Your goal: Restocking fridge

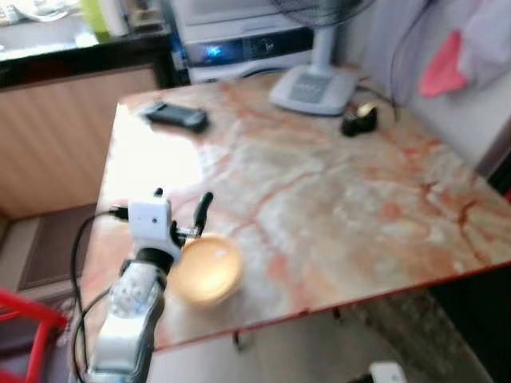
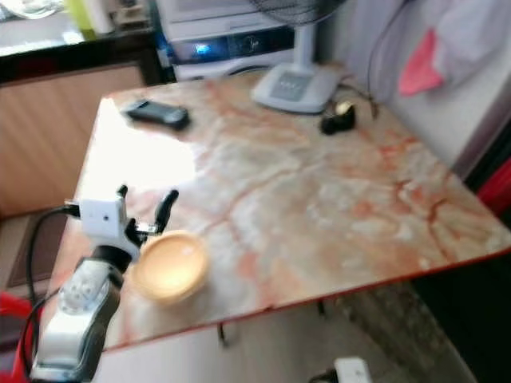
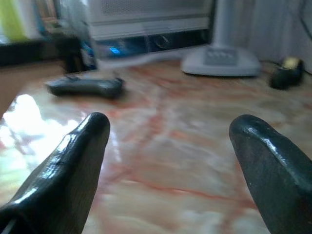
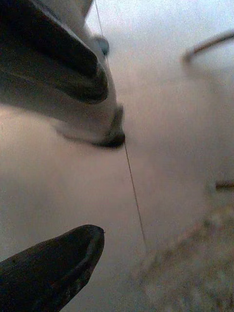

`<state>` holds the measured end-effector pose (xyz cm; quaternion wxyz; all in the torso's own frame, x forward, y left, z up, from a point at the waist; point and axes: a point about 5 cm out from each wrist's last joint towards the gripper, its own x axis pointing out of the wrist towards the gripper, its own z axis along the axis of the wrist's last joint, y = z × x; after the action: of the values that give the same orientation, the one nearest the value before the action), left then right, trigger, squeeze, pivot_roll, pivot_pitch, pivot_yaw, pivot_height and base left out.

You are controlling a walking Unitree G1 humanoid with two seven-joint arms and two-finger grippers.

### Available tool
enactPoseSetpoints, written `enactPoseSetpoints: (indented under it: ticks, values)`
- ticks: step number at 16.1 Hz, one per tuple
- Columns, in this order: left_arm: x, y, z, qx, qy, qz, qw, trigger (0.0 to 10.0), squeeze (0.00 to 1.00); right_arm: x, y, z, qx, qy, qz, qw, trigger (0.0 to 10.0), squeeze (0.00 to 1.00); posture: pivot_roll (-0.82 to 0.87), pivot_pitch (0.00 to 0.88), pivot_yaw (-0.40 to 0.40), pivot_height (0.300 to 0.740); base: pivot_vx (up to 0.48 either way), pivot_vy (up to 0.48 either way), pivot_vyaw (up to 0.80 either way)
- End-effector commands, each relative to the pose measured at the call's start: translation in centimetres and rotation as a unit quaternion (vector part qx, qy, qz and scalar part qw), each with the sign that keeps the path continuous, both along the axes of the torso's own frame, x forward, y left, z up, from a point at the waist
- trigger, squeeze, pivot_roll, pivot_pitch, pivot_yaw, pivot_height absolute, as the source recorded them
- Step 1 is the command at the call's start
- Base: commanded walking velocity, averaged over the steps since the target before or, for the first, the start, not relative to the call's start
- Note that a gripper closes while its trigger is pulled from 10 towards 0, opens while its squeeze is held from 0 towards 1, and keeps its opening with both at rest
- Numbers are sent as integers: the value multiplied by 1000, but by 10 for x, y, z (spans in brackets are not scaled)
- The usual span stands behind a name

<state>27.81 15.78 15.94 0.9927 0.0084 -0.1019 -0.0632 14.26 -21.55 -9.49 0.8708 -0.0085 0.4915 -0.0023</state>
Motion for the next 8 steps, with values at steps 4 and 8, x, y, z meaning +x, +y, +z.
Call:
enactPoseSetpoints:
  ticks: [4,8]
  values:
    - [-10,9,-3,-2,9,26,1000,10000,0,-4,4,-2,-2,5,4,1000,10000,0,55,62,12,740,0,0,0]
    - [-11,13,-1,3,3,48,999,10000,0,-7,7,-4,4,10,9,1000,10000,0,60,50,29,740,0,0,0]
